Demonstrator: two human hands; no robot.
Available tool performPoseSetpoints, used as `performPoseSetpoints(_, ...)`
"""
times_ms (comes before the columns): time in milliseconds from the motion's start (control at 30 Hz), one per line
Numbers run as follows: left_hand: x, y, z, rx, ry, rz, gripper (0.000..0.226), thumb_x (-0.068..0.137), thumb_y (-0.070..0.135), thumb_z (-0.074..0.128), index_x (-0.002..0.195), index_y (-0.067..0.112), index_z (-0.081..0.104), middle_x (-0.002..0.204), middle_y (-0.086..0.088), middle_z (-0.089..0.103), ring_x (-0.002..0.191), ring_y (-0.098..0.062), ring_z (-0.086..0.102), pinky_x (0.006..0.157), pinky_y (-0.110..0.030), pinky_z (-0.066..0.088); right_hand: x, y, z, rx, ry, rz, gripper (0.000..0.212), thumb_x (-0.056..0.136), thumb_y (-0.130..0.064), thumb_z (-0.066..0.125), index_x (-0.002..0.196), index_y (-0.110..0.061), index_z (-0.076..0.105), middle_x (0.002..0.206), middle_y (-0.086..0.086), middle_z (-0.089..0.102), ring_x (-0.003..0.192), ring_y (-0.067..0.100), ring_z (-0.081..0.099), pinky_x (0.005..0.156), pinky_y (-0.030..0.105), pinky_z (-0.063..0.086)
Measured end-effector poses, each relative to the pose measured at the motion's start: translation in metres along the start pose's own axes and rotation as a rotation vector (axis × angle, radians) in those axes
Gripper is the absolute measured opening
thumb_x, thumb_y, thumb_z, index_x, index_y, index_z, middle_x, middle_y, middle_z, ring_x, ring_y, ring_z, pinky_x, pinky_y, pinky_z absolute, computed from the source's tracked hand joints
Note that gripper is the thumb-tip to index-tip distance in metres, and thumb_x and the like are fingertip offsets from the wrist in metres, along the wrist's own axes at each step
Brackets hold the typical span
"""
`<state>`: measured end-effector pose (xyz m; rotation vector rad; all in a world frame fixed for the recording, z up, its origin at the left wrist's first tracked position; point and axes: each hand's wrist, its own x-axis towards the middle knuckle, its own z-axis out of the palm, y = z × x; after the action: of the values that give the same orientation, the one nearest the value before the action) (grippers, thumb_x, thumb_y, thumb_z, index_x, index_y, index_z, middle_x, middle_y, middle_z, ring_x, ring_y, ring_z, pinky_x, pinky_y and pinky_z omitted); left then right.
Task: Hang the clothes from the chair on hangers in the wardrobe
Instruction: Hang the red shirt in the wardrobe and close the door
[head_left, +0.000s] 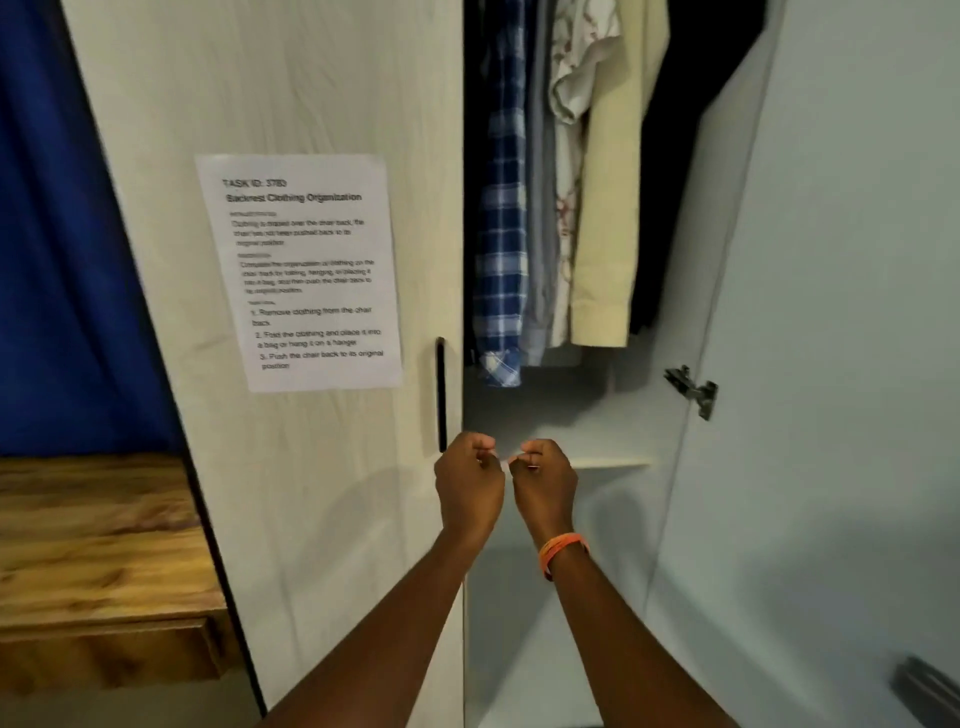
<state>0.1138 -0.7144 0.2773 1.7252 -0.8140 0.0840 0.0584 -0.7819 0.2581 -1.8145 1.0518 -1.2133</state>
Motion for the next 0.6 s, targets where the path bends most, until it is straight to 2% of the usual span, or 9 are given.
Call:
performPoseSetpoints(133, -0.060, 0.024, 0.024, -0.082, -0.169, 0.020, 0.012, 0.095, 0.007, 0.057, 0.093, 0.012, 0.068, 0.085, 0.005, 0.062, 0.078, -0.008, 0.059, 0.071, -0.009, 0.046, -0.038, 0.013, -0.060, -0.084, 0.128, 0.020, 0.012, 0.088, 0.002, 0.057, 0.093, -0.002, 0.067, 0.087, 0.000, 0.061, 0.077, 0.015, 0.056, 0.064, 0.000, 0.035)
performPoseSetpoints(167, -0.076, 0.032, 0.030, -0.102, -0.207, 0.022, 0.013, 0.096, 0.007, 0.057, 0.092, 0.012, 0.068, 0.084, 0.005, 0.062, 0.075, -0.005, 0.058, 0.070, -0.007, 0.046, -0.048, 0.018, -0.077, -0.098, 0.167, 0.034, 0.012, 0.088, 0.002, 0.057, 0.092, -0.003, 0.067, 0.088, 0.003, 0.064, 0.079, 0.019, 0.059, 0.066, 0.004, 0.038)
performPoseSetpoints(233, -0.108, 0.052, 0.044, -0.149, -0.274, 0.029, 0.012, 0.095, 0.006, 0.058, 0.094, 0.011, 0.069, 0.087, 0.004, 0.064, 0.074, -0.002, 0.056, 0.064, 0.001, 0.040, -0.065, 0.030, -0.118, -0.110, 0.276, 0.049, 0.013, 0.089, -0.001, 0.058, 0.097, -0.005, 0.067, 0.097, 0.007, 0.069, 0.089, 0.023, 0.064, 0.078, 0.019, 0.046)
performPoseSetpoints(333, -0.148, 0.080, 0.067, -0.188, -0.360, 0.059, 0.014, 0.094, 0.007, 0.060, 0.102, 0.009, 0.071, 0.098, 0.000, 0.070, 0.088, -0.009, 0.062, 0.064, 0.003, 0.034, -0.087, 0.042, -0.178, -0.177, 0.492, -0.030, 0.017, 0.090, -0.006, 0.064, 0.106, -0.010, 0.066, 0.106, 0.006, 0.067, 0.098, 0.023, 0.063, 0.089, 0.037, 0.051)
performPoseSetpoints(400, -0.173, 0.099, 0.083, -0.203, -0.426, 0.079, 0.014, 0.094, 0.008, 0.061, 0.103, 0.010, 0.071, 0.101, -0.001, 0.071, 0.089, -0.008, 0.061, 0.063, 0.004, 0.035, -0.098, 0.048, -0.216, -0.262, 0.668, -0.097, 0.021, 0.087, -0.008, 0.068, 0.105, -0.014, 0.063, 0.105, 0.003, 0.060, 0.098, 0.023, 0.057, 0.087, 0.042, 0.049)
performPoseSetpoints(500, -0.205, 0.125, 0.103, -0.231, -0.499, 0.108, 0.013, 0.094, 0.009, 0.062, 0.104, 0.011, 0.070, 0.103, -0.001, 0.071, 0.088, -0.006, 0.059, 0.063, 0.004, 0.037, -0.109, 0.057, -0.265, -0.301, 0.897, -0.078, 0.036, 0.084, -0.016, 0.072, 0.114, -0.013, 0.053, 0.115, 0.010, 0.047, 0.110, 0.027, 0.046, 0.092, 0.039, 0.038)
performPoseSetpoints(600, -0.229, 0.148, 0.120, -0.241, -0.547, 0.101, 0.013, 0.095, 0.009, 0.061, 0.104, 0.011, 0.069, 0.104, -0.001, 0.070, 0.089, -0.007, 0.060, 0.061, 0.003, 0.037, -0.107, 0.078, -0.303, -0.232, 0.993, 0.006, 0.060, 0.081, -0.018, 0.074, 0.131, -0.007, 0.042, 0.132, 0.017, 0.040, 0.123, 0.030, 0.040, 0.105, 0.042, 0.031)
